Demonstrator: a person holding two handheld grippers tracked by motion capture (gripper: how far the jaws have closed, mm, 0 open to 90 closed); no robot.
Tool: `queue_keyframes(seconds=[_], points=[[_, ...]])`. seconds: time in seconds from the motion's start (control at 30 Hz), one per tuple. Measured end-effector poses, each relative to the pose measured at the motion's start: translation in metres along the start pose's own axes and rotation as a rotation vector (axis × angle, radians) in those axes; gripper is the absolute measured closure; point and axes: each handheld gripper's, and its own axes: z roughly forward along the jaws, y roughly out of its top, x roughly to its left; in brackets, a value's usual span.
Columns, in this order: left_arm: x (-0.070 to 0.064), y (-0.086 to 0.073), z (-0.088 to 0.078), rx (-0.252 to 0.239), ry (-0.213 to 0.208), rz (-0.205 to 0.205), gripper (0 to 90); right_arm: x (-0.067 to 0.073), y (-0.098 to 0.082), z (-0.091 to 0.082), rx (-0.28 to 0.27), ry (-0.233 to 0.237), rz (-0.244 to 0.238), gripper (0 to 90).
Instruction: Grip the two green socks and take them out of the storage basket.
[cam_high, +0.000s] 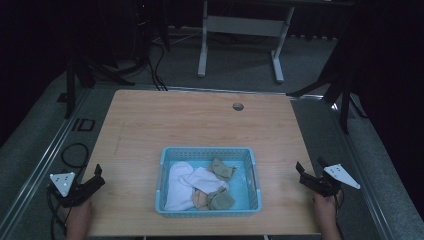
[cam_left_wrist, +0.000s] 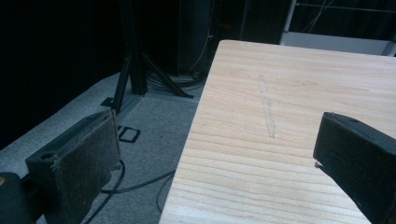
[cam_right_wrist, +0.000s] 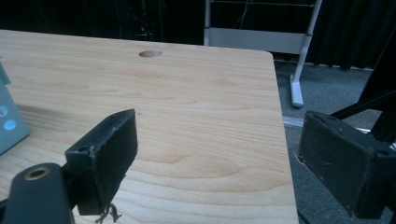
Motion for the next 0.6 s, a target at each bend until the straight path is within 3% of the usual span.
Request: queue_keyframes(seconds=[0.1,0.3,0.43,0.57,0.6], points=[[0.000,0.000,0.000,0.001,0.000,-0.001,0.7,-0.002,0.000,-0.001,0.005,-0.011,0.011,11.7],[0.000,0.000,0.000,0.004,0.003,0.001,0.7,-0.005,0.004,0.001,0.090,-0.074,0.046,11.7],[0.000,0.000,0.001,0.008,0.003,0.001,0.7,-0.006,0.006,0.003,0.146,-0.068,0.040,11.7],[0.000,0.000,0.001,0.007,0.003,0.000,0.7,-0.008,0.008,0.006,0.210,-0.019,0.040,11.8],[0.000,0.000,0.001,0.007,0.002,-0.004,0.7,-0.010,0.012,0.008,0.270,0.038,0.027,13.3]])
